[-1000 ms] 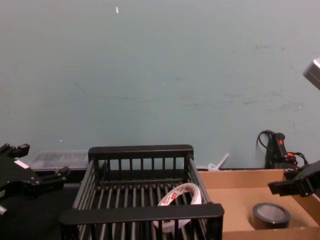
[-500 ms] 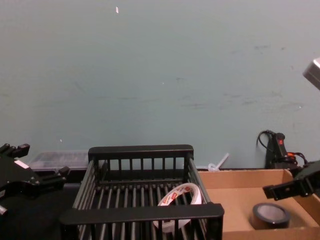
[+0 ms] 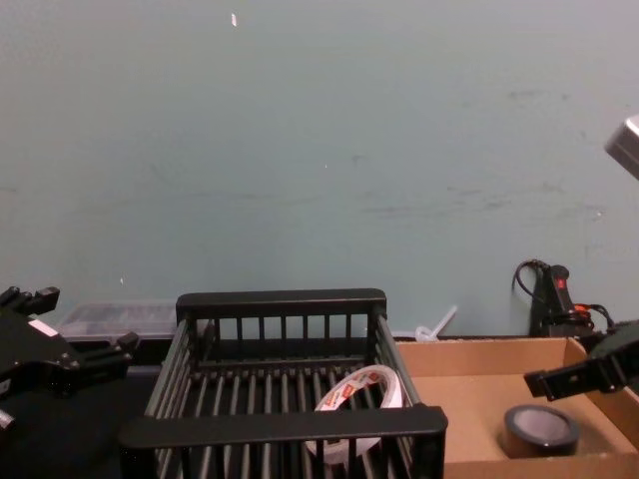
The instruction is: Pick up the white tape and place it into the black box , Pick up the silver tape and place it into the brown box.
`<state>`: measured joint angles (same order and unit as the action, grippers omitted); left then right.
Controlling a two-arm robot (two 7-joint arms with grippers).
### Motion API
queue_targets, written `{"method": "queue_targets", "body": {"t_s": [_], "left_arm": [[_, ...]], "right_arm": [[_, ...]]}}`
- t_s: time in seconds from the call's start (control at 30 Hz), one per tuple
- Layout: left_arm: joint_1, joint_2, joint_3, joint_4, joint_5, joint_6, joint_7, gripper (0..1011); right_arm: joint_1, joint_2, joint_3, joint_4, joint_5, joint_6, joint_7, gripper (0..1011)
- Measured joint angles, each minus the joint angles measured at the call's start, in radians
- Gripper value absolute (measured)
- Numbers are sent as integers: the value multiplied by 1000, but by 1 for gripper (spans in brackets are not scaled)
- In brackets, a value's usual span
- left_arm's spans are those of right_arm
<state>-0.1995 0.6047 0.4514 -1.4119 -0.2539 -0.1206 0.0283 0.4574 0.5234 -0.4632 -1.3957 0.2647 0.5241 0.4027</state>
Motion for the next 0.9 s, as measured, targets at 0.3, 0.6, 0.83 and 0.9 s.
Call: {"method": "queue_targets", "body": {"t_s": [0.3, 0.6, 0.83, 0.9], "left_arm": [[0, 0, 0, 0, 0, 0, 0, 1001], [0, 0, 0, 0, 0, 0, 0, 1001], [0, 0, 0, 0, 0, 0, 0, 1001], [0, 0, 0, 0, 0, 0, 0, 1001]], "right_arm": [[-40, -28, 49, -21, -13, -26, -55, 1002], [-150, -88, 111, -63, -90, -198, -246, 1002], [-211, -125, 126, -37, -133, -326, -314, 1002], [-226, -137, 128, -22, -149, -360, -334, 1002]]}}
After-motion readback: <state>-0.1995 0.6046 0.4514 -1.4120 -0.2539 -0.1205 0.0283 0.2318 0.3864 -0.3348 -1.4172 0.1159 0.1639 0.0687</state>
